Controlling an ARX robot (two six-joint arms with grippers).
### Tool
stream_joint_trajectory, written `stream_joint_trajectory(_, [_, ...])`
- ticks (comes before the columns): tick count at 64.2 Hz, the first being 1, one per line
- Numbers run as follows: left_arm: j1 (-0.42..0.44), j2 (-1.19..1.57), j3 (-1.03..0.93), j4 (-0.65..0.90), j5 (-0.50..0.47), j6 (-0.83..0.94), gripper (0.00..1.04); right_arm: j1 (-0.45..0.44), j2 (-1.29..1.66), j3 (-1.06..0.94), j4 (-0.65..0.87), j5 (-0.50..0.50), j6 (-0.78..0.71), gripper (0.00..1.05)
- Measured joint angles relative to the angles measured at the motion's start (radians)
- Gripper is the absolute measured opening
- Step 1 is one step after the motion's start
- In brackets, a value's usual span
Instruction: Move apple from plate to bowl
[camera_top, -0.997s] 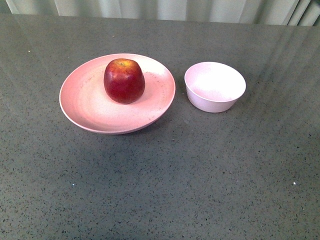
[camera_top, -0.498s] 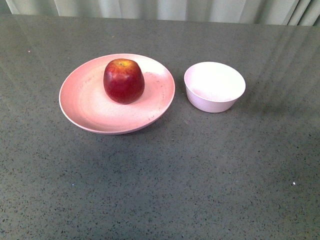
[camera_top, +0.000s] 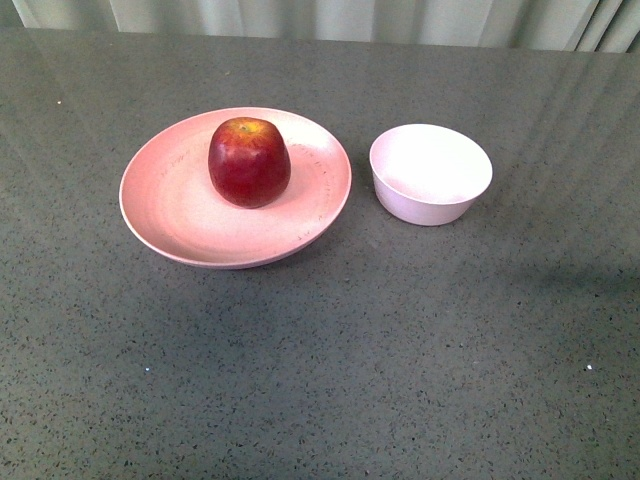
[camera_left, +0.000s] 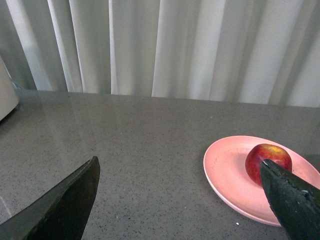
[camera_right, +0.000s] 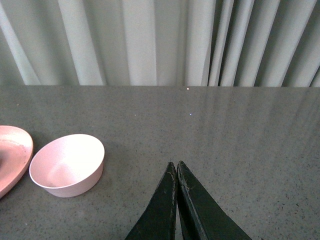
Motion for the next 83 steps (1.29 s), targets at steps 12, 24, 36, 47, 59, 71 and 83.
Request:
stream_joint_trajectory(12, [0.0, 0.0, 0.0, 0.0, 0.0, 0.0, 0.96, 0.0, -0.166, -0.013, -0.14, 0.0, 0.0, 0.02])
stream_joint_trajectory(24, [0.0, 0.0, 0.0, 0.0, 0.0, 0.0, 0.96, 0.0, -0.333, -0.014, -0.291, 0.0, 0.0, 0.02])
stream_joint_trajectory(36, [0.0, 0.0, 0.0, 0.0, 0.0, 0.0, 0.96, 0.0, -0.439, -0.014, -0.39, 0.0, 0.0, 0.02])
stream_joint_trajectory(47, [0.0, 0.0, 0.0, 0.0, 0.0, 0.0, 0.96, 0.0, -0.518, -0.014, -0.466, 0.0, 0.0, 0.02])
stream_joint_trajectory(59, [0.0, 0.0, 0.0, 0.0, 0.0, 0.0, 0.96, 0.0, -0.602, -0.014, -0.548, 0.0, 0.0, 0.02])
stream_joint_trajectory(71, [0.0, 0.0, 0.0, 0.0, 0.0, 0.0, 0.96, 0.0, -0.668, -0.014, -0.614, 0.0, 0.0, 0.02])
stream_joint_trajectory(83, [0.0, 0.0, 0.0, 0.0, 0.0, 0.0, 0.96, 0.0, -0.726, -0.014, -0.673, 0.0, 0.0, 0.02])
